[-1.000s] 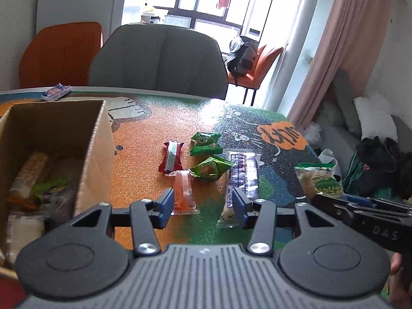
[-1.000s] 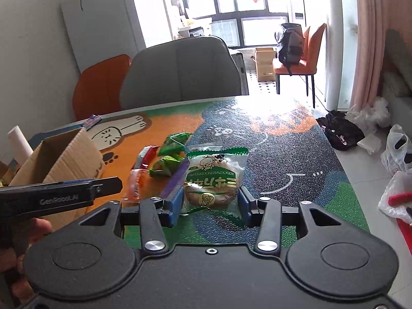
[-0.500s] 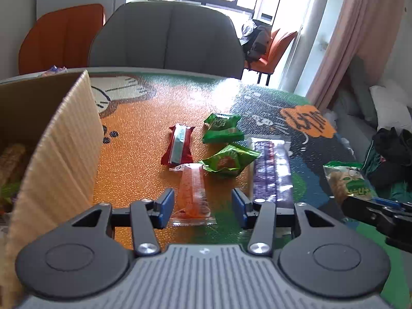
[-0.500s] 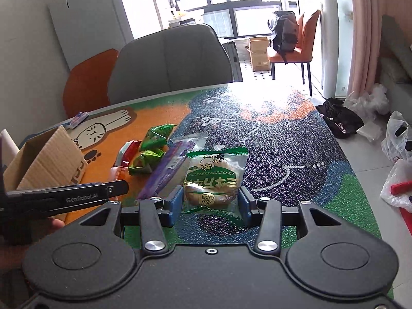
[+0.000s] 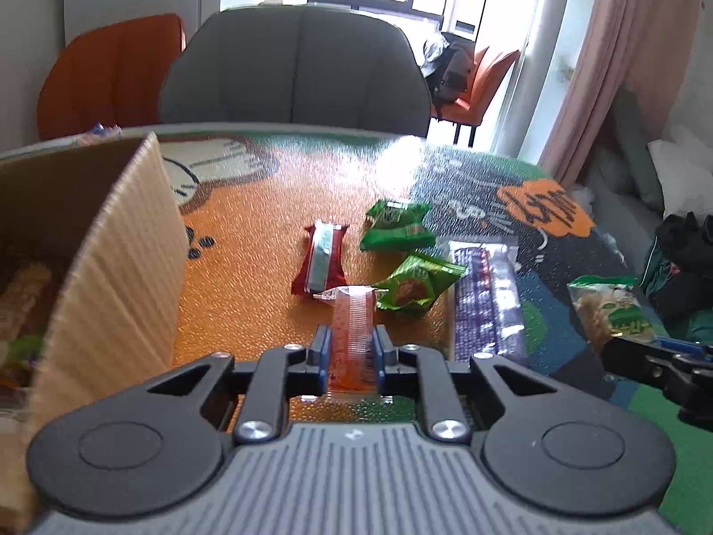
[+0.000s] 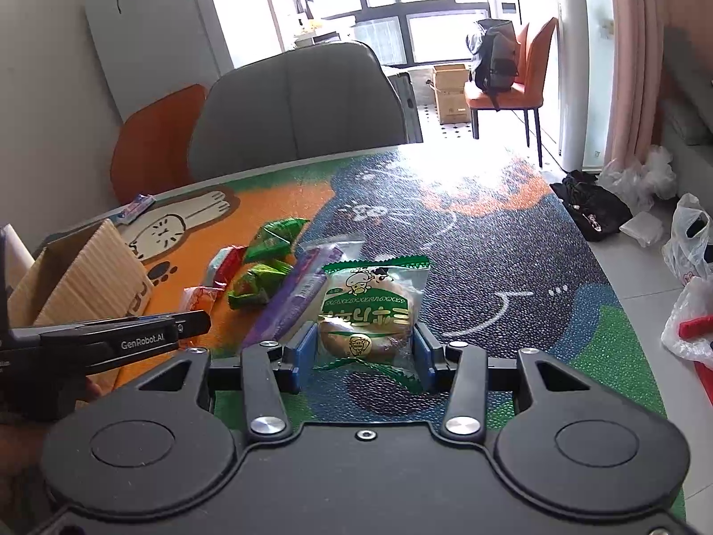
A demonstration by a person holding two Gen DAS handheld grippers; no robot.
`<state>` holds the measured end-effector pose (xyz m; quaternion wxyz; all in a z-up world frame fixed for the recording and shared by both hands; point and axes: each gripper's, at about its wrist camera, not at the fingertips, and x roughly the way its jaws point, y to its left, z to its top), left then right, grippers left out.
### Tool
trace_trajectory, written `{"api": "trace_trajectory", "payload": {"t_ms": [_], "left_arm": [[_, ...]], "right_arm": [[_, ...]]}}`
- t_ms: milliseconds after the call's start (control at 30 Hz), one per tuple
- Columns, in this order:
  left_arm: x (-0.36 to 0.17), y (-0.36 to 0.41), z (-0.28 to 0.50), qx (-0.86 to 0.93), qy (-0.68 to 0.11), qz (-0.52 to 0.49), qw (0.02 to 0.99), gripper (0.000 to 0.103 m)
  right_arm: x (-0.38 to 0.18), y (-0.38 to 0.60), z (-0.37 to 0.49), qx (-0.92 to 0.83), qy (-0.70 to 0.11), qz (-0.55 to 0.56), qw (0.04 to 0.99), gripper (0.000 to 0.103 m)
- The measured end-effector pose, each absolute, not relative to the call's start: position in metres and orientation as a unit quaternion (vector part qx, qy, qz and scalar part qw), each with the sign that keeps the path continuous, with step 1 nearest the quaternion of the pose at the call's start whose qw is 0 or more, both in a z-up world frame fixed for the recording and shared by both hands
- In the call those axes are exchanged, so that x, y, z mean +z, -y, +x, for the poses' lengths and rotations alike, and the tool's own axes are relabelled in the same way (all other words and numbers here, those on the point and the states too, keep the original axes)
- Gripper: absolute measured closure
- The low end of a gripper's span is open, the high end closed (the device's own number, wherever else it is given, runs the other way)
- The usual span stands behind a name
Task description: Organize snacks
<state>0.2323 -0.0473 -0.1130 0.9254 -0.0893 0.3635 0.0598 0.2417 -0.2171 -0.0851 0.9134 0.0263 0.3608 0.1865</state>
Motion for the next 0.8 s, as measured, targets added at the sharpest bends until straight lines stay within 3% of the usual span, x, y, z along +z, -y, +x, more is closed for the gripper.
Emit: {"api": "trace_trajectory", "payload": {"t_ms": [800], "left_arm": [[-0.050, 0.019, 0.162, 0.071, -0.309, -0.095, 0.944, 0.085]], "right_arm": [[-0.037, 0.171, 0.202, 0.235, -0.312, 0.008, 0.920, 0.060]]}}
